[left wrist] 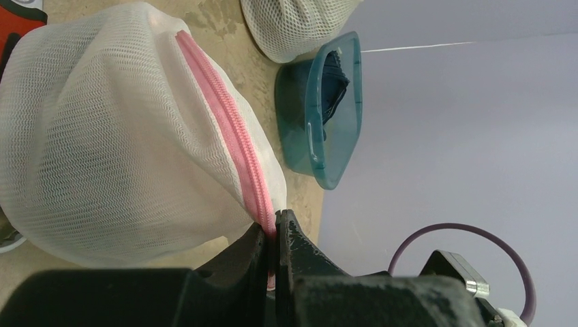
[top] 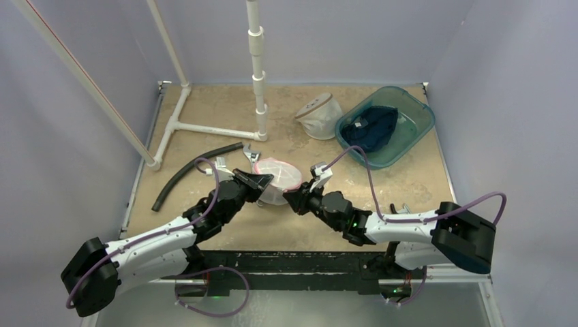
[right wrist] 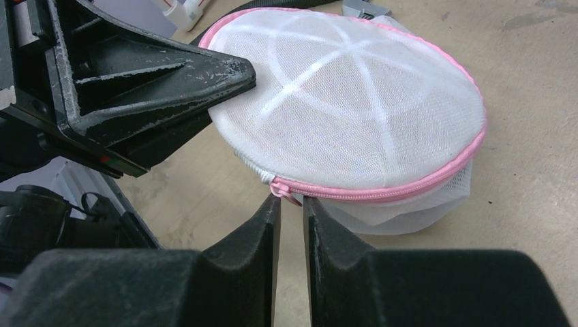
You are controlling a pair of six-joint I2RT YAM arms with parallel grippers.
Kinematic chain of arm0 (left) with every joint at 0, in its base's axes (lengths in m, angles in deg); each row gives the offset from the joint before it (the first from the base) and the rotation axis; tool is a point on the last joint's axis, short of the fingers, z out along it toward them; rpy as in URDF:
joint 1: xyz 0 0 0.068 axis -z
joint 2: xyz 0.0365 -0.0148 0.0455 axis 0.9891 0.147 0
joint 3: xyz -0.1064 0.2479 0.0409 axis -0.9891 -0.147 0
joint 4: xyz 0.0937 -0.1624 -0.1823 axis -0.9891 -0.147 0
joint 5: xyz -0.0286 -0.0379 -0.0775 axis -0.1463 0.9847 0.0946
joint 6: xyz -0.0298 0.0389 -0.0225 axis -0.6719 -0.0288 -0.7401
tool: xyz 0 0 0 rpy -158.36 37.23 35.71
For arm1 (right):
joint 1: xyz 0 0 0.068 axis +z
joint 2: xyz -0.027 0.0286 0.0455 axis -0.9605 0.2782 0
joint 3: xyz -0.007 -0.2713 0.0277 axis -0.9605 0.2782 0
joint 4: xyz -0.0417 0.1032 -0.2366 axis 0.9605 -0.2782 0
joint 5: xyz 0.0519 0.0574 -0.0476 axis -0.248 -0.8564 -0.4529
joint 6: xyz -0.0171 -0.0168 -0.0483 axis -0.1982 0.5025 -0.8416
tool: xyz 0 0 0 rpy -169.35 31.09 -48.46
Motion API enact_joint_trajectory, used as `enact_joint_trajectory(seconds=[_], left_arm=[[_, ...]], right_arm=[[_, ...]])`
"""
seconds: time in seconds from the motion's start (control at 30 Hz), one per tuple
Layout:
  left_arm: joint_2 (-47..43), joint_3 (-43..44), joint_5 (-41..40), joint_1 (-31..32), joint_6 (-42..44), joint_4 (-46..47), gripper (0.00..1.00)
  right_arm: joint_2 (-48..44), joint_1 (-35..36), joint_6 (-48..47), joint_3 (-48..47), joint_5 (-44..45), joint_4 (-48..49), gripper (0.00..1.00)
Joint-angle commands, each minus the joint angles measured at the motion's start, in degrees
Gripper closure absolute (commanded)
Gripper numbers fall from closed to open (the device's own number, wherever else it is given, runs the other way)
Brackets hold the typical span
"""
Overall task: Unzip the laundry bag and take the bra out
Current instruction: Unzip the laundry bag at the center of the board.
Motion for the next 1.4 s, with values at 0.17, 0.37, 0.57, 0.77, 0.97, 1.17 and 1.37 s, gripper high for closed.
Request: enact_joint_trajectory(seconds=[0.17,0.37,0.57,0.77,0.97,1.17,1.37], left_arm=[[-2.6,0.9,0.5,0.0,1.4,0.4,1.00],[-2.9,0.7,0.6,0.0,1.6,0.0,1.00],[-3.8,0.6,0.8,0.0,1.9,-0.7,1.00],[-4.8,1.1,1.8,0.0,3.2,-1.6,1.00],[-5.2,2.0,3.2,0.0,4.9,-3.6,1.00],[-3.6,2.8,6.1,-0.2,7.7,-3.7,1.00],[4.8,8.1,17.3,-3.0,15.7,-0.8,0.80]], right_arm=[[-1.3,-0.3,-0.8,-1.5,1.0,1.8,1.00],[-4.2,-0.3,-1.5,-0.2,2.4,-0.8,1.00],[-6.9,-0.2,-2.9,0.6,5.6,-5.4,1.00],[-7.6,-1.2,-3.5,1.6,7.7,-7.9,1.00],[-9.2,-3.7,-3.9,3.1,7.5,-8.9,1.00],[-12.5,-5.6,-3.8,3.7,7.8,-11.9,1.00],[-22.2,-5.4,-4.5,5.2,9.4,-17.2,1.00]])
